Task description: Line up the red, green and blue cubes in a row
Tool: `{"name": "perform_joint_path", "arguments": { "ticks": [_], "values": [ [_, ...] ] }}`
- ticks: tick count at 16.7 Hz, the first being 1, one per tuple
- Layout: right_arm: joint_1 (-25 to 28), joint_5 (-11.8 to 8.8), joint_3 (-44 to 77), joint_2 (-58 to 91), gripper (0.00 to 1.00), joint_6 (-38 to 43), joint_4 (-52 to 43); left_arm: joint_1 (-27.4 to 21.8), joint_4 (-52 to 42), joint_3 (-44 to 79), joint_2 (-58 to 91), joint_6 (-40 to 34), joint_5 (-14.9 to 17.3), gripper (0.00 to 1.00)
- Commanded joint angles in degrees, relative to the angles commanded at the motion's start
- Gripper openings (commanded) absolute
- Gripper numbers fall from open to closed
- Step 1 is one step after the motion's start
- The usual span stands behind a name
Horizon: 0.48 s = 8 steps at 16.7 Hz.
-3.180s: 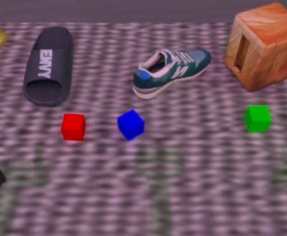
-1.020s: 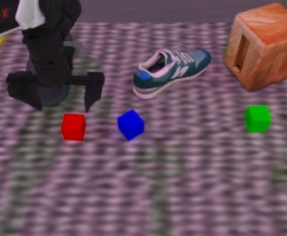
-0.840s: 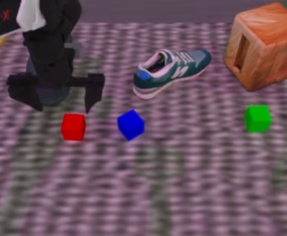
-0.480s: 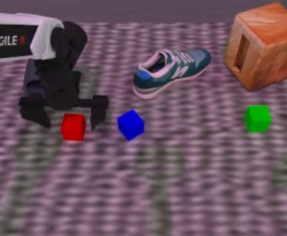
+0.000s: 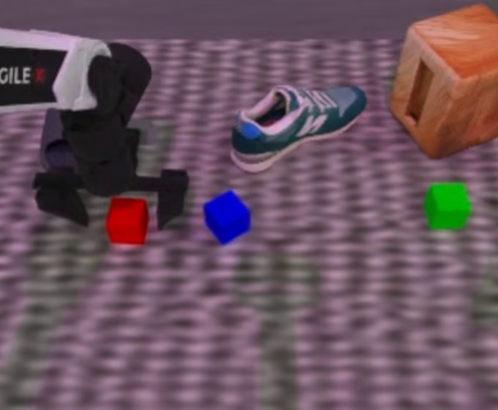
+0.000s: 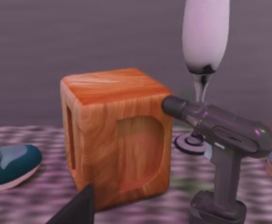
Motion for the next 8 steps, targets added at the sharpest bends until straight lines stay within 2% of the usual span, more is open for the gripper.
{"name": "perform_joint_path", "arguments": {
  "ticks": [8],
  "values": [
    [0.0, 0.0, 0.0, 0.0, 1.0, 0.0, 0.0, 0.0, 0.0, 0.0, 0.0, 0.0, 0.0, 0.25]
  ]
}}
